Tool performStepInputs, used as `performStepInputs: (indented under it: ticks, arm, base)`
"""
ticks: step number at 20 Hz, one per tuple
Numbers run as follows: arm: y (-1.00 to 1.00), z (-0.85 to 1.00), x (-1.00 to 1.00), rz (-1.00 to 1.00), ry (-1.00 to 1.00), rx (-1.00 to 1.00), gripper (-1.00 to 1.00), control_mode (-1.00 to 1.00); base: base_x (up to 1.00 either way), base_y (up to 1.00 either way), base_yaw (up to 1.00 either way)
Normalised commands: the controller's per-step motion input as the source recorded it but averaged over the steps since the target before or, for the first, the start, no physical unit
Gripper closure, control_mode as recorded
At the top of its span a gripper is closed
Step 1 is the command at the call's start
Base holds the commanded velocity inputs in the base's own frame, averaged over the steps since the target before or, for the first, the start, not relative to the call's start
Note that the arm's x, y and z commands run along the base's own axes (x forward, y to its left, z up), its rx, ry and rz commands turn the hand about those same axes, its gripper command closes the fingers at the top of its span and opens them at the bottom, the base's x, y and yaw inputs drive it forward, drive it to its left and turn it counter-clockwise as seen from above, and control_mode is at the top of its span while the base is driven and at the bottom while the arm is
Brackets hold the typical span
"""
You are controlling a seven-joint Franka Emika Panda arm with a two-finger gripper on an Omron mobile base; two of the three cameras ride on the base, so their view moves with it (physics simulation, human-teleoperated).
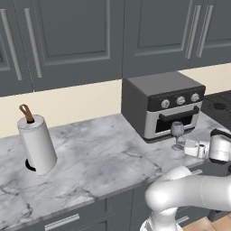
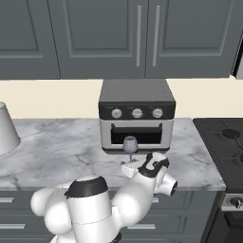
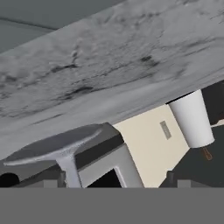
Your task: Retrieve the wine glasses from the counter and place one next to each plate.
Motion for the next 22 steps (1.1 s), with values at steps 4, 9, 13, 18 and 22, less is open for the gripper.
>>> performStepInputs:
  ticks: [4, 9, 13, 18, 22]
  arm:
    - [-0.27, -0.46, -0.04, 0.0, 0.1, -0.02, -1.0, -1.0]
    - [-0.11, -0.06, -0.01, 0.0, -0.02, -0.02, -1.0, -1.0]
    - [0.04, 0.11, 0.0, 0.0, -0.2, -0.05, -1.0, -1.0]
    - [0.16, 0.12, 0.0, 0.0, -0.23, -0.06, -1.0, -1.0]
    - [0.08, 0.01, 0.03, 0.0, -0.09, -0.02, -1.0, -1.0]
  base:
    - [0.0, 0.0, 0.0]
    - [0.0, 0.0, 0.0]
    - [0.0, 0.0, 0.0]
    - [0.0, 0.0, 0.0]
    - [0.0, 0.0, 0.0]
